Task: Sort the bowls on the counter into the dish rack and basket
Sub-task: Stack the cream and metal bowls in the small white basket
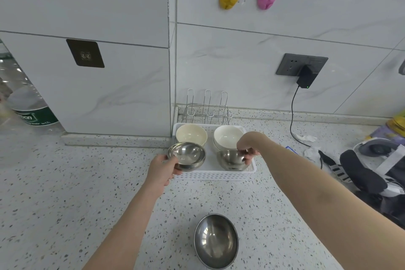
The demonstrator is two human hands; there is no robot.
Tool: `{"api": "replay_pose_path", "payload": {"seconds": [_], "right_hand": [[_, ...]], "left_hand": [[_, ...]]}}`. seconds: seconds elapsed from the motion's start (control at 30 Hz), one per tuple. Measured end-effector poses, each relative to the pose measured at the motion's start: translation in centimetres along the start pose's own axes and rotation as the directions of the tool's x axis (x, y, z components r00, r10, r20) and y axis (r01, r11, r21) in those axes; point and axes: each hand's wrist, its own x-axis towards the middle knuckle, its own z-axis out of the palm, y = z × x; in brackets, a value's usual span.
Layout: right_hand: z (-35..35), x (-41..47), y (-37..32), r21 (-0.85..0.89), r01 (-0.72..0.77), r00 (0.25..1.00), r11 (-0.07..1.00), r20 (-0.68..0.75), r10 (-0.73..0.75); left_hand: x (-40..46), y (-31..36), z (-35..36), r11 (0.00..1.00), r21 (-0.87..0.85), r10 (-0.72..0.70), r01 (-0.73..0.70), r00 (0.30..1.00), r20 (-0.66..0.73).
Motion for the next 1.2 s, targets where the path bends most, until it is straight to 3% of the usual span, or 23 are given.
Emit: {"api": "replay_pose_path", "payload": {"seconds": [0.13, 0.33, 0.6, 0.73, 0.8, 0.87, 0.9, 0.97, 1.07, 1.2], "right_hand": [[0.7, 0.9, -0.1, 0.087, 0.041, 0.997, 0.995, -0.064, -0.035], [2.6, 1.4, 0.7, 0.352, 0.122, 0.99, 0.928, -0.104, -0.091], [3.8, 2.8, 2.0, 0.422, 0.247, 0.945, 0.872, -0.302, -0.121], [3.9, 1.5, 2.3, 0.34, 0.235, 0.949, 0.911, -0.282, -0.14], [3.5, -0.1, 2.3, 0.148, 0.244, 0.922, 0.958, -0.343, -0.182], [3.0, -1.4, 2.3, -0.124, 0.211, 0.841, 0.97, -0.482, -0.245], [2.8, -1.9, 2.2, -0.186, 0.225, 0.794, 0.957, -0.535, -0.29], [3.0, -2.6, 2.0, -0.142, 0.395, 0.722, 0.908, -0.563, -0.402], [4.6, -3.9, 2.0, 0.052, 0.678, 0.655, 0.733, -0.496, -0.57], [7.1, -4.7, 2.1, 0.241, 0.783, 0.622, 0.574, -0.336, -0.707]], "left_hand": [[-0.1, -0.2, -0.2, 1.0, 0.009, -0.005, 0.005, 1.0, 0.005], [0.0, -0.4, -0.4, 1.0, 0.001, -0.009, 0.009, 1.0, -0.005], [0.2, -0.4, -0.1, 1.0, 0.017, -0.005, 0.005, 1.0, -0.006], [0.1, -0.4, 0.2, 1.0, 0.022, -0.006, 0.006, 1.0, 0.01], [0.1, -0.2, 0.3, 1.0, 0.029, -0.011, 0.011, 1.0, 0.02], [0.0, 0.0, 0.3, 0.999, 0.039, -0.019, 0.018, 0.999, 0.03], [0.0, 0.2, 0.3, 0.999, 0.039, -0.022, 0.021, 0.999, 0.035], [0.1, 0.5, 0.2, 0.999, 0.034, -0.028, 0.026, 0.998, 0.047], [0.2, 1.3, 0.1, 0.998, 0.011, -0.06, 0.06, 0.996, 0.064], [0.5, 2.2, -0.2, 0.992, -0.019, -0.122, 0.125, 0.985, 0.125]]}}
